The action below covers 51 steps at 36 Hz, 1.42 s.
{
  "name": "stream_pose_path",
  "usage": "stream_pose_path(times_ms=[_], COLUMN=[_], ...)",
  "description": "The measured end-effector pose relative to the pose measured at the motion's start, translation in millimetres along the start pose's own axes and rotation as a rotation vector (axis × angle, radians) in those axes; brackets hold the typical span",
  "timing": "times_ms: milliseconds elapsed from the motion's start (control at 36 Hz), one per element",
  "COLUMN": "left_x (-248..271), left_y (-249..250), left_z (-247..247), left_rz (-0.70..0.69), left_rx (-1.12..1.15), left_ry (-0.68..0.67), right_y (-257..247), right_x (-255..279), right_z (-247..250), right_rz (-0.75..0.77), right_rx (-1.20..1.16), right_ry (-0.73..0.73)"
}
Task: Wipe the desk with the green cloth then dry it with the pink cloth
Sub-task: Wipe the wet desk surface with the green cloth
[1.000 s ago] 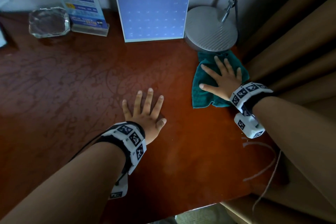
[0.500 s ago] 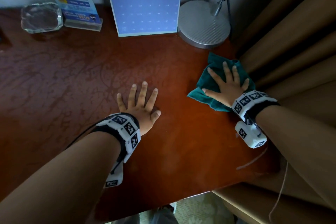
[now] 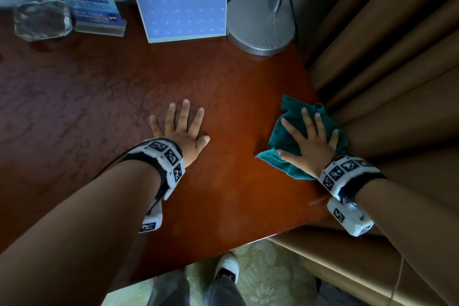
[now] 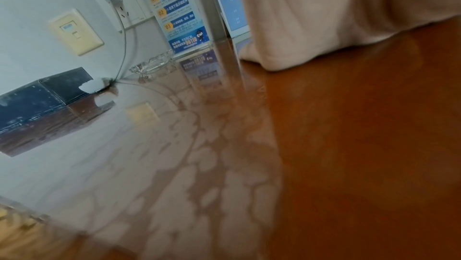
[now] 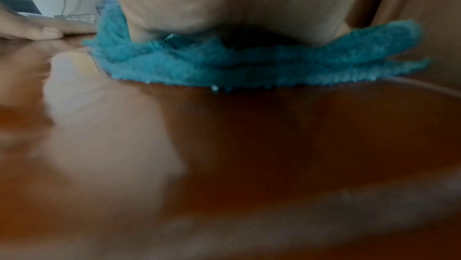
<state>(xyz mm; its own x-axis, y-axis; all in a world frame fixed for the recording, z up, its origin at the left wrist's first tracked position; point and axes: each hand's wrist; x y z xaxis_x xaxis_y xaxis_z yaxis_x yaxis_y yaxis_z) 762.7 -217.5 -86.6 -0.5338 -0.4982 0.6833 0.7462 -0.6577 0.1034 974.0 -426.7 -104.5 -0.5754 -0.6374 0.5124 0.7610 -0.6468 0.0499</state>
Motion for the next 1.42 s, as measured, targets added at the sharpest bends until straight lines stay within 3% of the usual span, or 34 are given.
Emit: stream_pose_path(times_ms=[361,556,694,1028,1222,1417], left_x=[6,28,39,39,39,37], left_y=[3,-18,-46,-56,-55,-57], left_z=[8,-5,-25,-30,-31,-35], left_rz=[0.035,-0.054,-0.128,-0.087,-0.086,-0.095], left_rx=[-0.105,-0.098,-0.113,-0.154,-0.145,-0.138], left_ry=[0.025,0.076,0.061,-0.021,-0.013,0.025], right_y=[6,-5,-25,-117,-153,-191], right_x=[54,73,87,107,108,102], right_z=[-29,-41,-55,-68,-61,-53], right_rz=[-0.157,-0.303,-0.431,-0.666,-0.692,-0.621], right_rx=[-0.088,-0.206,-0.252,-0.521,-0.49,-0.456], right_ry=[-0.047,0.038,0.087,0.148,0.081,0.057])
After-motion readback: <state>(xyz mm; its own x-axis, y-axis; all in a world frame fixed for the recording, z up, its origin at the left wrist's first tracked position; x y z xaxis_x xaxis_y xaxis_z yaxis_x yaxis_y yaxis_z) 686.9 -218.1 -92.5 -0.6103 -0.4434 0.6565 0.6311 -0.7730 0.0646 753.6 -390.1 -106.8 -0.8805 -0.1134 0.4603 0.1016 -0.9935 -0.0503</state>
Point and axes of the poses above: each hand's wrist, its own x-axis away from the middle knuckle, its own z-axis out of the back of the hand, y = z × x, and after that the axes turned 3 degrees about -y, right-handed
